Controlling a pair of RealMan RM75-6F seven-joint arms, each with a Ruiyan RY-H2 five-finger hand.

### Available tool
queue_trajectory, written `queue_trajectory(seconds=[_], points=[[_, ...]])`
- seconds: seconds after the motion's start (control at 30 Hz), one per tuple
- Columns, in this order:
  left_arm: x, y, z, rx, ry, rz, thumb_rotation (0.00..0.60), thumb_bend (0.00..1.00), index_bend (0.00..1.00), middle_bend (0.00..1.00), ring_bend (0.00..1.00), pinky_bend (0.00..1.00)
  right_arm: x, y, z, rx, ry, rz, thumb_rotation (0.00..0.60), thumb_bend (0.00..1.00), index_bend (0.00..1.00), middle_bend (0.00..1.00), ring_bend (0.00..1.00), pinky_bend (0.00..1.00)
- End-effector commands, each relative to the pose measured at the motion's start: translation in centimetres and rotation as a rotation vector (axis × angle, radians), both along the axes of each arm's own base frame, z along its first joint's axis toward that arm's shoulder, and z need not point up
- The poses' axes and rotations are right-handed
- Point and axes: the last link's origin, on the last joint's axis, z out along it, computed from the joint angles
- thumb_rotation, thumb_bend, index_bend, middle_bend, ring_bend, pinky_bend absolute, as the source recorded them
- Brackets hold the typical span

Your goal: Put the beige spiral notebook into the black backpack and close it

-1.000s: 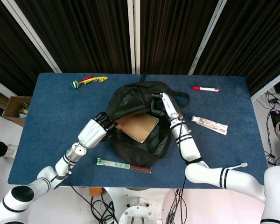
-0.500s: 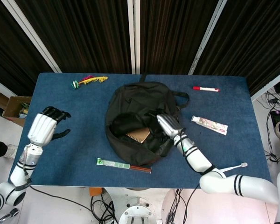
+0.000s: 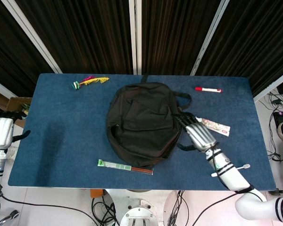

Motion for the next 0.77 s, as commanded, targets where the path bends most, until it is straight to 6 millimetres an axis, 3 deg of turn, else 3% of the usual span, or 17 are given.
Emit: queue_trajectory(seconds=[0.03, 0.13, 0.33, 0.53, 0.77], points=[[-1.0, -1.4, 1.1, 0.002, -0.003, 0.054, 0.6, 0.0, 0.43, 0.45, 0.4, 0.33, -5.6, 2.1, 5.7, -0.266, 0.137, -0.071, 0.6, 0.34, 0.02, 0.2, 0.06, 0.11], [-1.6, -2.9, 1.8, -0.015, -0.003, 0.077, 0.6, 0.0, 0.42, 0.42, 0.35, 0.28, -8.6, 3.4, 7.9, -0.331, 0.172, -0.16, 0.6, 0.36, 0.03, 0.19, 0.06, 0.14], [-1.3, -6.5, 1.9, -0.042, -0.05, 0.105, 0.6, 0.0, 0.4, 0.38, 0.3, 0.24, -12.5, 7.5, 10.6, -0.397, 0.166, -0.255, 0.6, 0.36, 0.03, 0.13, 0.01, 0.06], [0.5, -10.1, 0.9, -0.007, -0.04, 0.057, 0.6, 0.0, 0.4, 0.38, 0.3, 0.23, -14.5, 10.8, 10.8, -0.427, 0.112, -0.275, 0.6, 0.36, 0.03, 0.13, 0.0, 0.04], [1.5, -12.3, 0.2, -0.049, -0.031, 0.068, 0.6, 0.0, 0.29, 0.28, 0.21, 0.2, -15.1, 10.8, 10.3, -0.37, 0.111, -0.258, 0.6, 0.37, 0.03, 0.13, 0.0, 0.03]])
